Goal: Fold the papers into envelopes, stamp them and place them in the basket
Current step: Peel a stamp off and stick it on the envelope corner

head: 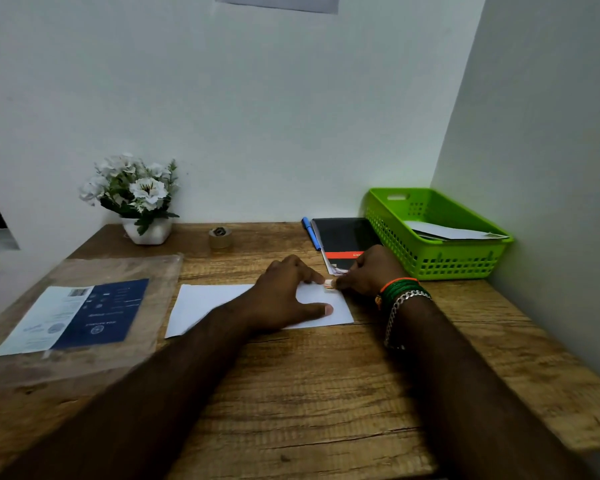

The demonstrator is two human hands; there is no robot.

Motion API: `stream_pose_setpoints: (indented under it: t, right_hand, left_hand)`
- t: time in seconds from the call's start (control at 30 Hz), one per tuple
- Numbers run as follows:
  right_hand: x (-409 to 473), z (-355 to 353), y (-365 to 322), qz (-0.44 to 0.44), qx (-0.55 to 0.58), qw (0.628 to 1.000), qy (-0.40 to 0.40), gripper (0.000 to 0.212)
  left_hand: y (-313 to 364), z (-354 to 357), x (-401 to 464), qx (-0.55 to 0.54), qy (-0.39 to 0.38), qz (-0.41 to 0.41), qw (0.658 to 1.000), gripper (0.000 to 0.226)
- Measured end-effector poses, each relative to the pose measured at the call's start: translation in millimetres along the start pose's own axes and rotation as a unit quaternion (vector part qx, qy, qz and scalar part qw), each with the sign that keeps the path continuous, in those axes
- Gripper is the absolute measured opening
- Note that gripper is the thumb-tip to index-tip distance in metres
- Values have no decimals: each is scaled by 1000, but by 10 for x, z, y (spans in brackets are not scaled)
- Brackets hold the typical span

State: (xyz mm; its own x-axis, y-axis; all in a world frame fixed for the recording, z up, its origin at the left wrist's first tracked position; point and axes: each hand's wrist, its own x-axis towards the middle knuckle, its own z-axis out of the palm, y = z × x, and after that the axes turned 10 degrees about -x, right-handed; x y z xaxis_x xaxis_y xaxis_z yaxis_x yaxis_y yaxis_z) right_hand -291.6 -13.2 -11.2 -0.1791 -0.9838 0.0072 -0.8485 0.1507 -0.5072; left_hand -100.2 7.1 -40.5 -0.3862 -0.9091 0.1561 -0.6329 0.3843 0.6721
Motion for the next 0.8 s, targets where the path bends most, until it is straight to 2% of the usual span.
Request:
stream_pose_setpoints:
  t: [0.1, 0.43, 0.67, 0.8]
  right_hand:
    - [13, -17, 14, 4, 14, 1000, -5, 23]
    - [-40, -38, -4, -34, -18, 997, -63, 38]
    - [-82, 49, -35, -51, -50, 997, 2, 38]
    - [-76, -17, -7, -62, -44, 996, -51, 38]
  left_hand:
    - [-3, 3, 5, -6, 3, -6, 1000, 57]
    - [41, -12, -1, 0, 3, -7, 1000, 59]
    - [11, -3, 7, 9, 5, 3, 1000, 52]
    - [0, -5, 22, 3, 3, -3, 1000, 63]
